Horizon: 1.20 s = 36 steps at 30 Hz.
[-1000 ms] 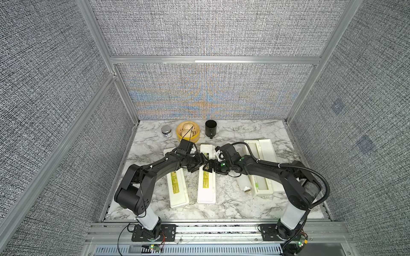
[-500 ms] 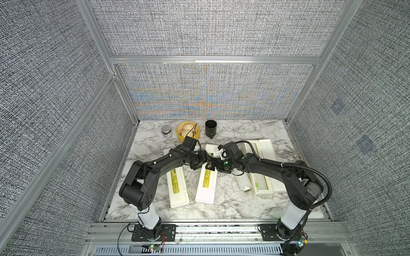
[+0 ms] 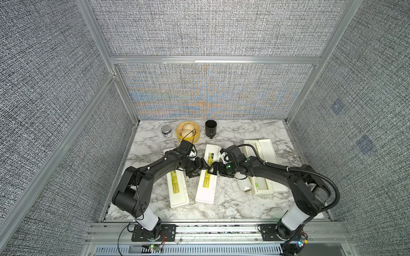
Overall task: Put plastic wrap rolls into dispensers
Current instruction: Close the lid on the plastic wrap cutting box.
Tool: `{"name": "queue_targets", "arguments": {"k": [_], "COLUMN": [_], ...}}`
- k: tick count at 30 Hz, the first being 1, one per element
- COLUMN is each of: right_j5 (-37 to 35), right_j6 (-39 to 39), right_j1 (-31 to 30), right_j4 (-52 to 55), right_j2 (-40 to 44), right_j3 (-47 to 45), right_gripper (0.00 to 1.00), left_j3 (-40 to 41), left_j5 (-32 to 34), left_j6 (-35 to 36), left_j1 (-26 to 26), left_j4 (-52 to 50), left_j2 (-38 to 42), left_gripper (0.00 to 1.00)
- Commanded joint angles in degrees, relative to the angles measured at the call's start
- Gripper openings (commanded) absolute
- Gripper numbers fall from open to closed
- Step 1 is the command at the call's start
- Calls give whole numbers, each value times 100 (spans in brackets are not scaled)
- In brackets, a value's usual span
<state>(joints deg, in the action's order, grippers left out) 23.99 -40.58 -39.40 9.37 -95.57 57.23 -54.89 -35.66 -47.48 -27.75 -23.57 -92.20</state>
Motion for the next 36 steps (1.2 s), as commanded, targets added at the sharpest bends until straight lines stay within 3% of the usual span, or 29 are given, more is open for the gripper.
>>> {"name": "queue_targets", "arguments": {"k": [1,12,23,27,31,36], "right_j5": [-71,-207,-1448,-1949,-2373,-2631], "right_j6": [-63,143,482,488,379,233], "right_j1": [11,47,-92,-359,-698,-1022], "right_j4": [3,502,2299,2825,3241,3509], "right_j2": [43,583,1271,1296,1078,603], "right_j3": [7,-265,60,334,626,1014], "right_gripper": [96,96,99,99,99,99], "left_j3": [243,655,500,351,-118,-379], "left_j5": [-260,-554,-749,-736,-434,-315], "left_j6": [-240,-1155,-1974,-1773,-875,-318], "left_j1": [-44,-392,-810,-815,-702,-436], "left_j4": [84,1223,2518,2314,1032,433], "left_j2": [120,178,-324,-387,-291,-319], "left_gripper": [76,76,76,76,76,77]}}
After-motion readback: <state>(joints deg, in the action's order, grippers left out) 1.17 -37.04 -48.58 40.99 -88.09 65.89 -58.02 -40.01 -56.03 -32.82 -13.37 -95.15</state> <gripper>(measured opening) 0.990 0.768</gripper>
